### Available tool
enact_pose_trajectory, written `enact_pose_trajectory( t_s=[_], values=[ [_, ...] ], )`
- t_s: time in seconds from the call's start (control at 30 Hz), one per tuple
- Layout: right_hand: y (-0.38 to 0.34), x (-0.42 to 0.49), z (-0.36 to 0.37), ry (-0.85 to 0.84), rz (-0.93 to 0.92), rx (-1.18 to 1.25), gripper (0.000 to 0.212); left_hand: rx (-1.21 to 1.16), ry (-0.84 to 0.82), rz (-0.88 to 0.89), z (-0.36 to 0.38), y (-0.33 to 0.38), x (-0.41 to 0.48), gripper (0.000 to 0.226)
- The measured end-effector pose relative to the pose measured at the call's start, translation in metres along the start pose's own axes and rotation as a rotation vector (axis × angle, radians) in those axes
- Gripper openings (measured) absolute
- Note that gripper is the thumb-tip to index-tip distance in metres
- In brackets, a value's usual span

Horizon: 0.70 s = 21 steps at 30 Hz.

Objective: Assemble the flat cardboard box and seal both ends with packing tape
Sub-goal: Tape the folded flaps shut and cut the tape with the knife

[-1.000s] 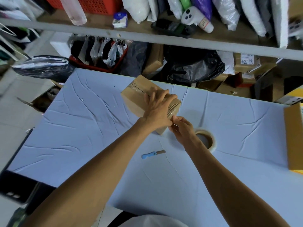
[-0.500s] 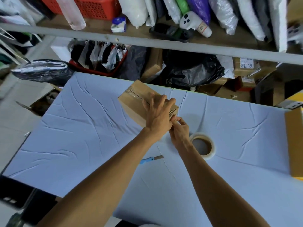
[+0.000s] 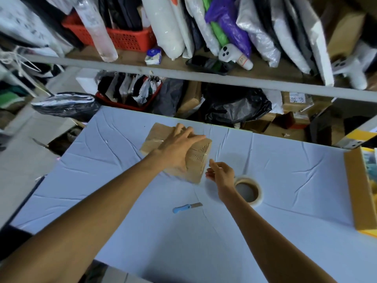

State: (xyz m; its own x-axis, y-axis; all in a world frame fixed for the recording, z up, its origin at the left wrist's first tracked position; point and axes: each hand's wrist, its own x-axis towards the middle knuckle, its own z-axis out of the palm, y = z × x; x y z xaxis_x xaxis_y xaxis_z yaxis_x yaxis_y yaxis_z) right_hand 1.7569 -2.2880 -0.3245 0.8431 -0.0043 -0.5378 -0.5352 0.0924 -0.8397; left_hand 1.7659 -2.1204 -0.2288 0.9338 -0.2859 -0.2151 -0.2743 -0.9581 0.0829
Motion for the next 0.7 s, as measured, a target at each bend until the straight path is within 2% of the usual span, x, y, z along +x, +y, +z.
enact_pose_trajectory(
  t_s=[0.07,0.13,0.3,0.4,0.57,0.7],
  values=[
    [-0.009,-0.005,0.002,-0.006,-0.082,-0.036,0.025,-0.11,-0.012,-0.118,0.004,0.003,-0.004,0.115],
    [-0.018,-0.014,0.005,-0.082,-0.124,-0.021,0.023,-0.189,-0.014,-0.163,0.008,0.004,-0.011,0.113],
    [-0.02,-0.026,0.012,-0.207,-0.193,-0.175,0.032,-0.067,-0.058,-0.157,0.007,0.003,-0.024,0.113],
    [-0.018,-0.028,0.014,-0.195,-0.205,-0.209,0.02,-0.008,-0.111,-0.142,0.006,0.002,-0.025,0.114],
    [-0.016,-0.034,0.017,-0.163,-0.265,-0.269,0.017,0.015,-0.162,-0.054,0.01,-0.007,-0.014,0.115],
    [-0.015,-0.028,0.005,-0.098,-0.232,-0.269,0.029,-0.014,-0.178,-0.024,0.019,-0.01,-0.009,0.124]
  ],
)
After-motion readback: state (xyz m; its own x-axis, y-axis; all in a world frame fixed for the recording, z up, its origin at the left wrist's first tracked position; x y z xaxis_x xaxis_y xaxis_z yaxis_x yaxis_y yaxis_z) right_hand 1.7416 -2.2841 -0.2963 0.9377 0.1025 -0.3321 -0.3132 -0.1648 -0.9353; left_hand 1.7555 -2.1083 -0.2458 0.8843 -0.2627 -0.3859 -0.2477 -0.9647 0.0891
